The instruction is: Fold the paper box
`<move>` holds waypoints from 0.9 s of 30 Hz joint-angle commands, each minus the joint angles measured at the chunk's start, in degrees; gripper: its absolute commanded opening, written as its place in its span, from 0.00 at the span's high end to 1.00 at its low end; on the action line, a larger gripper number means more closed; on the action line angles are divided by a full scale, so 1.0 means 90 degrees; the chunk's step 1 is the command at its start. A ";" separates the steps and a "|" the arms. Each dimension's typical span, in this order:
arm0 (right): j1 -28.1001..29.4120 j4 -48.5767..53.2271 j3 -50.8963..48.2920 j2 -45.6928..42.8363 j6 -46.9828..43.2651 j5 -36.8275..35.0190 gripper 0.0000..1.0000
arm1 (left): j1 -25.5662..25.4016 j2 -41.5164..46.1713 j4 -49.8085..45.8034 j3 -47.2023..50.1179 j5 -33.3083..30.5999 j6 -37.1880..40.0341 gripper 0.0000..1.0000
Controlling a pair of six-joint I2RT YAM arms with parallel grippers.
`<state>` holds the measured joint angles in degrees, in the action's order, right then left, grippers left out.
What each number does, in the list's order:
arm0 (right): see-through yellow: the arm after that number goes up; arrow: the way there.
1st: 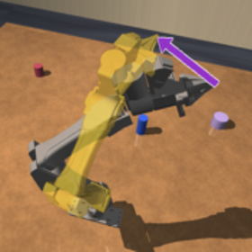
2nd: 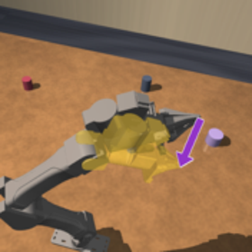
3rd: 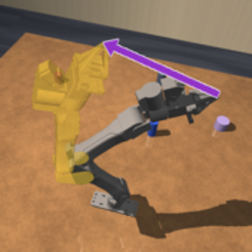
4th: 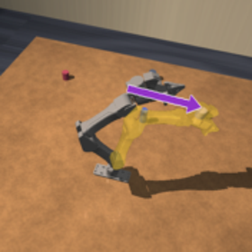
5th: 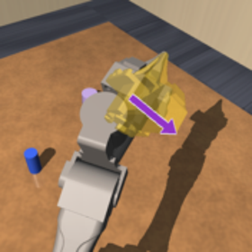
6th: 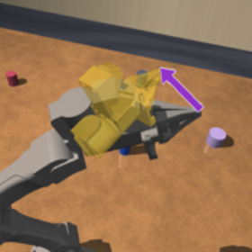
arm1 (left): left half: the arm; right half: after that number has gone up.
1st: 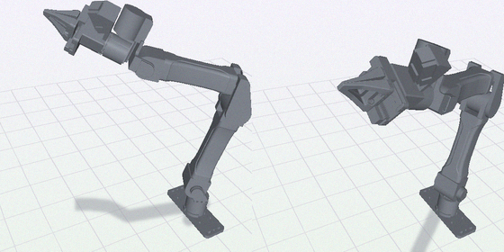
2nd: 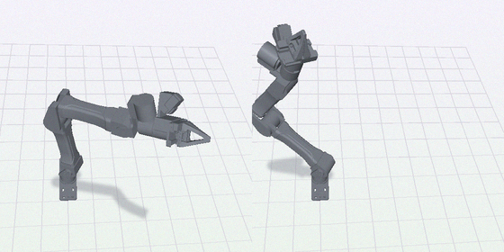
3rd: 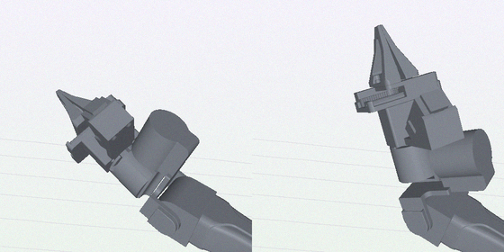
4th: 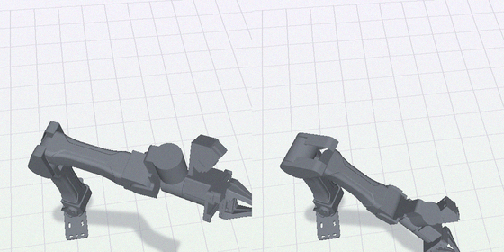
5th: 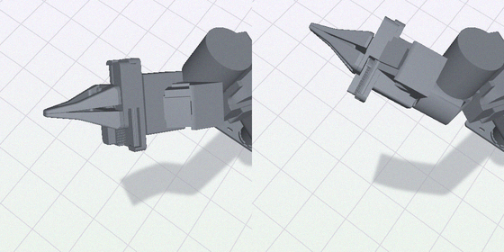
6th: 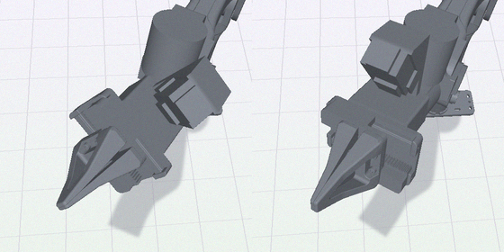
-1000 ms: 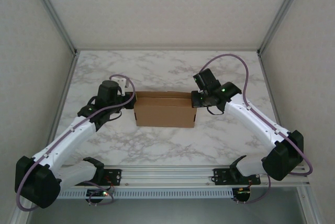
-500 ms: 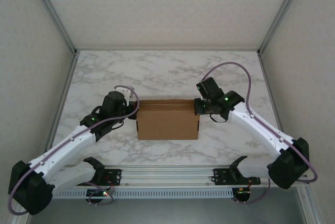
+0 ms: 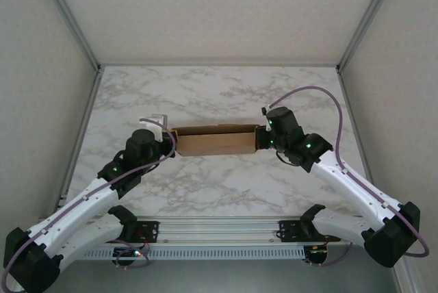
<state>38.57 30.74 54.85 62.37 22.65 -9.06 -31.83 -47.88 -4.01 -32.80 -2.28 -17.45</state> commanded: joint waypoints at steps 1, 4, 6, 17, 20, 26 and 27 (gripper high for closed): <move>0.0031 -0.0341 -0.0192 0.0247 -0.0018 -0.0336 1.00 | -0.0036 -0.0139 0.0201 0.0092 -0.0488 -0.0309 1.00; 0.0031 -0.0457 -0.0262 0.0378 0.0002 -0.0454 1.00 | -0.0037 -0.0305 0.0175 0.0012 -0.0677 -0.0366 1.00; 0.0027 -0.0515 -0.0301 0.0389 -0.0020 -0.0502 1.00 | -0.0036 -0.0380 0.0153 -0.0009 -0.0759 -0.0365 1.00; 0.0025 -0.0216 -0.0144 0.0760 -0.0659 -0.0605 1.00 | -0.0035 -0.1021 0.0011 -0.0201 -0.0879 -0.0166 1.00; 0.0024 -0.0171 -0.0089 0.0917 -0.0852 -0.0546 1.00 | -0.0036 -0.1180 -0.0047 -0.0288 -0.0900 -0.0067 1.00; 0.0022 -0.0498 -0.0386 0.0924 -0.0856 -0.0547 1.00 | -0.0061 -0.1243 0.0005 -0.0251 -0.0956 0.0005 1.00; 0.0023 -0.0588 -0.0462 0.0900 -0.0829 -0.0536 1.00 | -0.0074 -0.1269 0.0006 -0.0226 -0.0976 0.0015 1.00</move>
<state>38.50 21.65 53.93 69.17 16.01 -14.63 -32.10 -57.74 1.54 -35.79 -9.74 -18.06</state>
